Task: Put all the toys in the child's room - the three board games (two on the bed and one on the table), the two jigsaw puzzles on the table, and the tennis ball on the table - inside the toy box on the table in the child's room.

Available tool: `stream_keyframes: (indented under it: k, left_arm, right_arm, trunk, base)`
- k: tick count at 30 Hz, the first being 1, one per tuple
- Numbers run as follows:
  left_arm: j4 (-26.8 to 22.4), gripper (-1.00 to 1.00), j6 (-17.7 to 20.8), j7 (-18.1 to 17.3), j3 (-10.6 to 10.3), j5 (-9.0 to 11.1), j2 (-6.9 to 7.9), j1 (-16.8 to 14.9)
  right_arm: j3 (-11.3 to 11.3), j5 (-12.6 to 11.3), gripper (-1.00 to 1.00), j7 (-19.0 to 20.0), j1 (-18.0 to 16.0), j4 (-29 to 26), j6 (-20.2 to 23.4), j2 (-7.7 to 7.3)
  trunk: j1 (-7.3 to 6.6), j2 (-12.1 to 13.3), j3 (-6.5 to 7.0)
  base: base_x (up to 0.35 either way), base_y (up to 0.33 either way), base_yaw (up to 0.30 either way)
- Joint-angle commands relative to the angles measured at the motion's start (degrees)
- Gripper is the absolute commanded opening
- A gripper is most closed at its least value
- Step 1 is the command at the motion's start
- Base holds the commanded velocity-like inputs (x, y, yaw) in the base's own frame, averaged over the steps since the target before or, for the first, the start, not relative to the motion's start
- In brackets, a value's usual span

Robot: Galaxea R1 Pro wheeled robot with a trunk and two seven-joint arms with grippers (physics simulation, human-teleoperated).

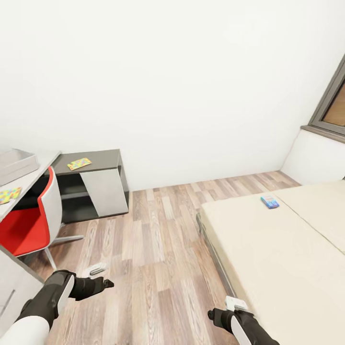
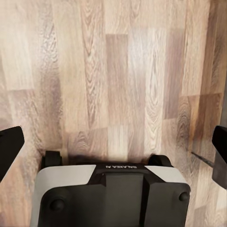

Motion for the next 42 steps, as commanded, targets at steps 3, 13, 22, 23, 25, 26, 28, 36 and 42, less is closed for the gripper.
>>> stream_keyframes:
  k: [3,13,22,23,25,26,28,36,42]
  left_arm:
    - [-0.03,1.00,0.30,-0.31,0.19,-0.27,-0.05,-0.06]
    - [-0.03,1.00,0.30,-0.35,0.19,-0.23,-0.04,-0.06]
    - [-0.03,1.00,0.30,-0.35,0.19,-0.21,-0.06,-0.06]
    - [-0.03,1.00,0.30,-0.35,0.19,-0.21,-0.07,-0.06]
    - [-0.03,1.00,0.30,-0.35,0.19,-0.19,-0.10,-0.06]
    - [-0.03,1.00,0.30,-0.35,0.19,-0.19,-0.11,-0.06]
    - [-0.03,1.00,0.30,-0.35,0.19,-0.19,-0.10,-0.06]
    - [-0.03,1.00,0.30,-0.35,0.19,-0.19,-0.09,-0.06]
    - [-0.03,1.00,0.30,-0.35,0.19,-0.19,-0.10,-0.06]
  right_arm:
    - [-0.18,-0.48,1.00,-0.22,0.00,-0.14,0.31,0.04]
    - [-0.18,-0.48,1.00,-0.22,-0.01,-0.12,0.31,0.04]
    - [-0.18,-0.48,1.00,-0.22,0.00,-0.12,0.31,0.04]
    - [-0.18,-0.48,1.00,-0.22,0.00,-0.12,0.31,0.04]
    - [-0.18,-0.48,1.00,-0.22,-0.01,-0.12,0.31,0.04]
    - [-0.18,-0.48,1.00,-0.22,0.00,-0.12,0.31,0.04]
    - [-0.18,-0.48,1.00,-0.22,-0.02,-0.12,0.31,0.04]
    - [-0.18,-0.48,1.00,-0.22,-0.01,-0.12,0.31,0.04]
    - [-0.21,-0.50,1.00,-0.19,0.00,0.01,-0.74,0.04]
  trunk:
    - [0.03,-0.12,-0.33]
    - [0.03,-0.12,-1.04]
    - [0.03,-0.12,-1.68]
    - [0.03,-0.12,-1.75]
    - [0.03,-0.12,-1.89]
    - [0.03,-0.12,-1.96]
    - [0.03,-0.12,-2.11]
    - [0.03,-0.12,-2.67]
    - [0.03,-0.12,-3.10]
  base:
    - [-0.088,-0.001,0.205]
    - [-0.125,0.000,0.205]
    - [-0.012,0.000,0.204]
    - [-0.069,0.000,0.204]
    - [-0.132,0.000,0.204]
    - [-0.141,0.000,0.204]
    - [-0.097,0.000,0.204]
    - [-0.024,0.000,0.204]
    - [-0.109,0.000,0.202]
